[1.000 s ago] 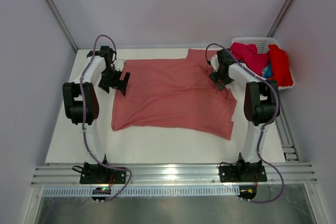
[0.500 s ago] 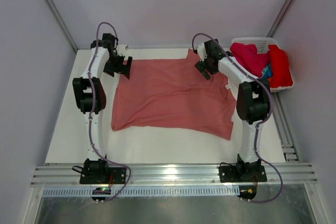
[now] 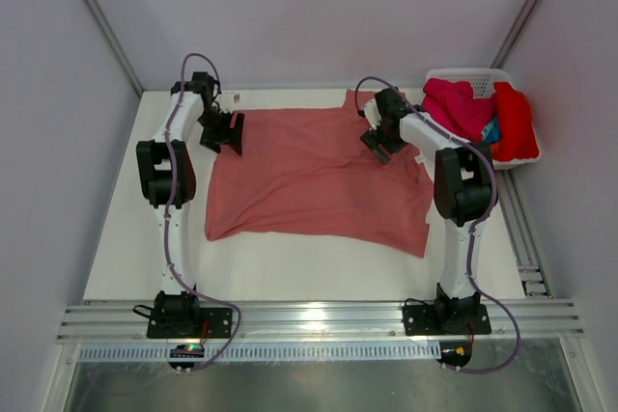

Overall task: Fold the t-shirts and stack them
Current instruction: Flatten the tshirt out

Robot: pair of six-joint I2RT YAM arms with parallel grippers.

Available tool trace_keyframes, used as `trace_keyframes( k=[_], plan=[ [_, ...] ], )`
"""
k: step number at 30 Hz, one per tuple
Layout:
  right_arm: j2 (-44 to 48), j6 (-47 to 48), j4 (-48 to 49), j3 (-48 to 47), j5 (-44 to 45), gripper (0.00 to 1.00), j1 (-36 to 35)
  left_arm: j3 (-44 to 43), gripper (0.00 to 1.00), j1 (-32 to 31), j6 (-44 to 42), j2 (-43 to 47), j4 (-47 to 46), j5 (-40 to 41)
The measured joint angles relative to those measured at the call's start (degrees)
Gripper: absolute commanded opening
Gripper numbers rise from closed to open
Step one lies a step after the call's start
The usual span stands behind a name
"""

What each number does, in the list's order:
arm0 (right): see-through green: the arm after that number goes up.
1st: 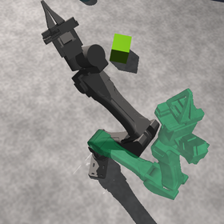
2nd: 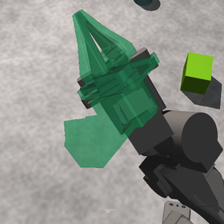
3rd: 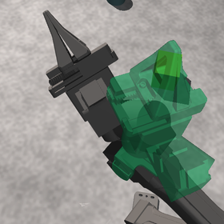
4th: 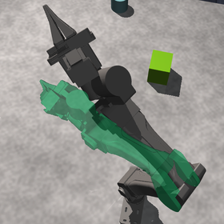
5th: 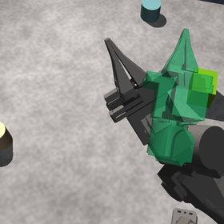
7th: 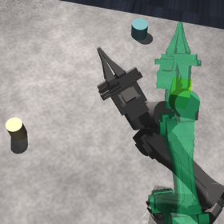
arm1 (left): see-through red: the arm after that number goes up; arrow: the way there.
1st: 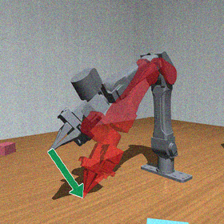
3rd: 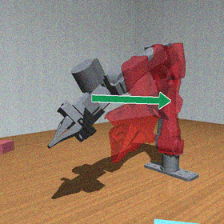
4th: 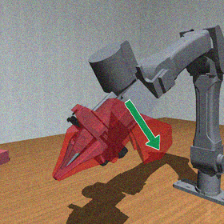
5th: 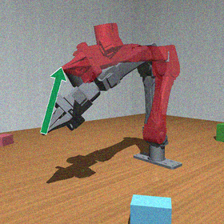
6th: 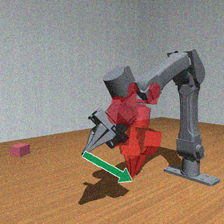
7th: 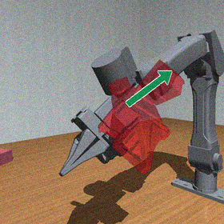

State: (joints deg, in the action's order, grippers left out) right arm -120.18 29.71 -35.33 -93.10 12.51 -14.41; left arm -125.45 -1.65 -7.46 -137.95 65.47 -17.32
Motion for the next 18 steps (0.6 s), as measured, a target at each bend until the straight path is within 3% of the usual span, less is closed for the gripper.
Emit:
trace_keyframes(
  k=[4, 5, 7, 8, 18],
  plan=[
    [0.6, -0.5, 0.2, 2.1, -0.3, 0.91, 0.0, 0.0, 0.39, 0.1, 0.2, 0.0, 0.0, -1.3],
    [0.7, -0.6, 0.1, 2.6, -0.3, 0.91, 0.0, 0.0, 0.18, 0.1, 0.1, -0.1, 0.0, -1.5],
    [0.9, -1.0, 0.3, 3.8, -0.3, 0.91, 0.0, 0.0, 0.03, 0.2, 0.0, -0.1, 0.1, -1.9],
    [1.3, -1.2, 0.3, 4.6, -0.3, 0.91, 0.0, 0.0, 0.00, 0.2, 0.0, -0.1, 0.1, -1.9],
    [11.3, -1.4, -0.2, 15.7, -1.5, 0.90, 0.0, -1.6, 0.00, 0.7, -0.3, -0.2, 0.3, -0.1]
  ],
)
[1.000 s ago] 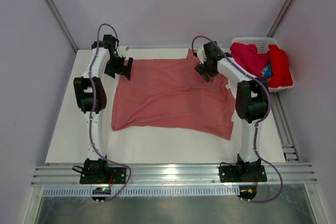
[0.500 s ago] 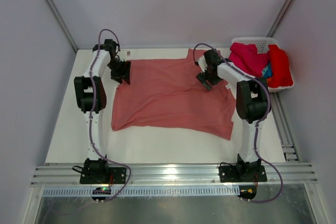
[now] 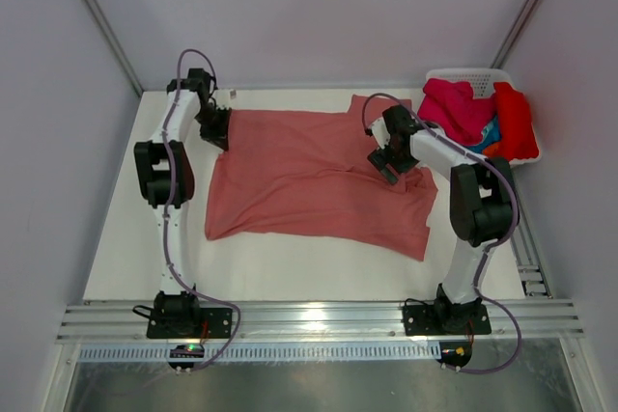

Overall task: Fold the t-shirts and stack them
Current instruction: Flatten the tshirt out

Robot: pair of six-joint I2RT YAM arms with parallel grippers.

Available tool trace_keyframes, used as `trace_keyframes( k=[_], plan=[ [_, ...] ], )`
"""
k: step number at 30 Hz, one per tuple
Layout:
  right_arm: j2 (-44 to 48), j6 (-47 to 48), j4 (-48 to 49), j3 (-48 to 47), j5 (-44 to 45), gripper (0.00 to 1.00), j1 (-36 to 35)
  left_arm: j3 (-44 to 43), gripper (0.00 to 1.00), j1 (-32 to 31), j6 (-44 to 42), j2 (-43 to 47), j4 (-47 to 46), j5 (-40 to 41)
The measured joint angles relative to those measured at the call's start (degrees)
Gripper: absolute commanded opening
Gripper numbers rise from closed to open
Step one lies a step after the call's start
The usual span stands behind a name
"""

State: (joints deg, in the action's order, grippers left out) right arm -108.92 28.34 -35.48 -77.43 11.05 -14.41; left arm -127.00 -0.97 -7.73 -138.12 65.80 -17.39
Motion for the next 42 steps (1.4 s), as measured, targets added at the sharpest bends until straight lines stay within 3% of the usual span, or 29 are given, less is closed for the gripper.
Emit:
trace_keyframes(
  k=[7, 19, 21, 22, 23, 24, 25, 29, 34, 42],
  plan=[
    [6.0, 1.5, -1.2, 3.9, -0.9, 0.90, 0.0, -6.0, 0.00, 1.2, 0.0, 0.0, -0.8, 2.8],
    [5.1, 1.7, 0.5, 2.7, 4.4, 0.90, 0.0, -6.6, 0.01, 3.5, -0.2, -0.1, -2.3, 4.6],
    [4.7, 1.7, 1.0, 2.4, 5.2, 0.90, 0.0, -5.7, 0.12, 3.5, -0.2, -0.1, -2.3, 4.9],
    [4.5, 1.7, 1.4, 2.2, 6.1, 0.91, 0.0, -5.1, 0.52, 3.5, -0.2, -0.1, -2.2, 5.1],
    [4.4, 1.7, 1.7, 2.1, 6.6, 0.91, 0.0, -4.7, 0.75, 3.6, -0.5, -0.1, -2.1, 5.5],
    [4.3, 1.7, 2.1, 2.1, 7.3, 0.91, 0.0, -4.2, 0.93, 3.6, -0.4, -0.1, -1.9, 5.5],
    [4.3, 1.7, 2.3, 2.1, 7.8, 0.91, 0.0, -3.6, 0.99, 3.7, -0.6, 0.0, -1.7, 5.4],
    [4.3, 0.6, 1.0, 1.3, 7.6, 0.91, 0.0, 2.9, 0.99, 4.4, -0.2, 1.8, -1.9, 2.9],
    [6.3, -1.7, -3.1, 0.3, 1.1, 0.91, -0.7, 7.9, 0.99, 6.4, -0.5, 5.5, 0.1, -1.8],
    [11.0, -4.0, -4.9, 8.7, -5.0, 0.90, -1.6, 21.8, 0.99, 7.0, -2.4, 18.6, 3.6, -10.8]
  ],
)
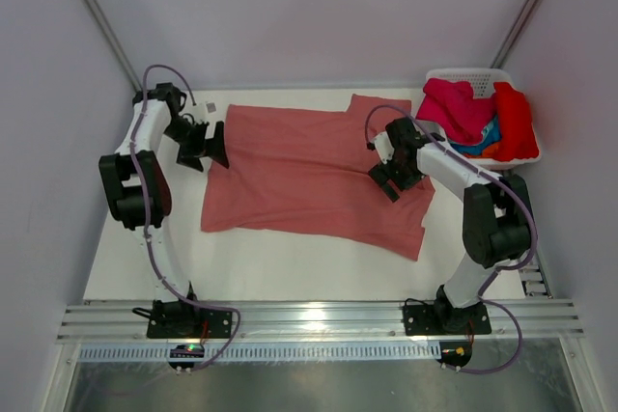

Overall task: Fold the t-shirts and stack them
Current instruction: Flatten the tshirt out

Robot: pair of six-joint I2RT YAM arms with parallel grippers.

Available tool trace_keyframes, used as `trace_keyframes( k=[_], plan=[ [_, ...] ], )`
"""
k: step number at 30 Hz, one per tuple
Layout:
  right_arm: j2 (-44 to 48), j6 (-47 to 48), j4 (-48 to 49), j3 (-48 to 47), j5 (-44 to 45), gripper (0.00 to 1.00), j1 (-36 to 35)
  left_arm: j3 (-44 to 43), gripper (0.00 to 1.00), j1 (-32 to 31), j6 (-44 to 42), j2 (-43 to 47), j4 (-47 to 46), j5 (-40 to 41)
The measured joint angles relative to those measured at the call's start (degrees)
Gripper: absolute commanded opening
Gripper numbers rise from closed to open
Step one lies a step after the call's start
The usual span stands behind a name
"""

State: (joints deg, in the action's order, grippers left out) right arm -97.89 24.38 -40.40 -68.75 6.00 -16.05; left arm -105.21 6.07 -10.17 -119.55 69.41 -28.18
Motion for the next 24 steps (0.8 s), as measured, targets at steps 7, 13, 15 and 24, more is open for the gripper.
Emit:
trace_keyframes(
  k=[7, 13, 15, 24],
  plan=[
    [0.0, 0.8, -1.9, 3.1, -2.6, 0.90, 0.0, -0.7, 0.96, 0.0, -4.2, -3.5, 5.3, -4.0],
    [1.0, 1.9, -3.4, 4.9, -3.9, 0.89, 0.1, -1.3, 0.97, 0.0, -6.8, -6.1, 6.3, -4.2],
    [2.5, 2.6, -4.3, 6.1, -3.9, 0.89, 0.2, -1.3, 0.97, 0.0, -7.2, -6.1, 6.5, -4.0],
    [7.5, 4.2, -7.8, 9.9, -4.1, 0.89, 2.5, 1.4, 0.96, 0.0, -8.8, -6.1, 6.8, -1.3]
  ],
)
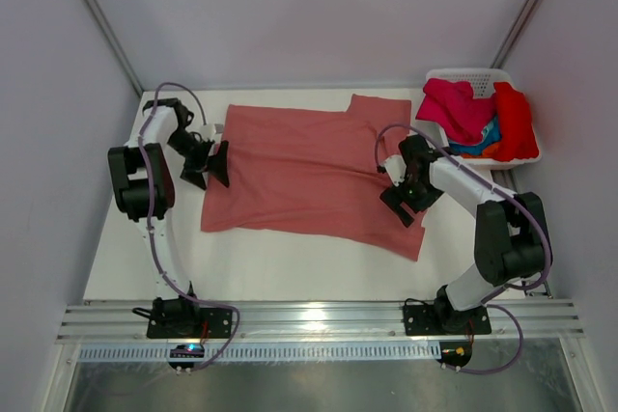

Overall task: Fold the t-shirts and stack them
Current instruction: Flatten the tshirt out

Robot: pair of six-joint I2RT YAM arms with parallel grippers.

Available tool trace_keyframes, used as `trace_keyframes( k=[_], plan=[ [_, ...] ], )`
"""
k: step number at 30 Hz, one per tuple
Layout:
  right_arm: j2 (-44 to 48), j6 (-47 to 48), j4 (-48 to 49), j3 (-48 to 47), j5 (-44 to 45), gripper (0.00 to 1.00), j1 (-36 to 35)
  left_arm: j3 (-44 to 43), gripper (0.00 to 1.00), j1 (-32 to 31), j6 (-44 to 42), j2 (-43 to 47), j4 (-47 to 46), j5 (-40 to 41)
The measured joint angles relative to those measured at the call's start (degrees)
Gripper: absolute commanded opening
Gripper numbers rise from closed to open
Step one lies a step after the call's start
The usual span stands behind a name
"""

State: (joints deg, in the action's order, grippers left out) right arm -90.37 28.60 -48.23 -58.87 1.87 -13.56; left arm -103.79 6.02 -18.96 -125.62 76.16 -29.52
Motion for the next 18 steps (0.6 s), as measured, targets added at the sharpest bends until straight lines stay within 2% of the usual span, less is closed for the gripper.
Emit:
trace_keyframes(
  k=[9, 12, 13, 14, 15, 16, 17, 18],
  plan=[
    [0.7, -0.1, -1.2, 3.5, -2.1, 0.86, 1.7, 8.2, 0.94, 0.0, -0.4, 0.5, 0.1, 1.5],
    [0.7, -0.2, -1.2, 3.5, -2.7, 0.77, 1.8, 10.2, 0.90, 0.0, -0.2, 0.9, 0.2, 1.5],
    [0.7, -0.2, -1.2, 3.5, -2.8, 0.69, 1.8, 10.6, 0.76, 0.0, 0.0, 1.0, 0.2, 1.5],
    [0.6, -0.1, -1.2, 3.5, -3.0, 0.53, 1.8, 11.0, 0.67, 0.0, 0.4, 1.2, 0.3, 1.4],
    [0.6, 0.2, -1.3, 3.5, -3.3, 0.44, 1.8, 11.2, 0.58, 0.0, 0.3, 1.3, 0.3, 1.4],
    [0.6, 0.0, -1.4, 3.5, -3.7, 0.36, 1.8, 11.3, 0.43, 0.0, 0.3, 1.4, 0.4, 1.2],
    [0.3, 0.1, -1.6, 3.4, -4.0, 0.28, 1.8, 11.3, 0.34, 0.0, 0.4, 1.4, 0.5, 0.9],
    [-0.1, 0.2, -1.9, 3.2, -4.4, 0.15, 1.8, 11.3, 0.26, 0.0, 0.0, 1.4, 0.4, 0.7]
  ],
)
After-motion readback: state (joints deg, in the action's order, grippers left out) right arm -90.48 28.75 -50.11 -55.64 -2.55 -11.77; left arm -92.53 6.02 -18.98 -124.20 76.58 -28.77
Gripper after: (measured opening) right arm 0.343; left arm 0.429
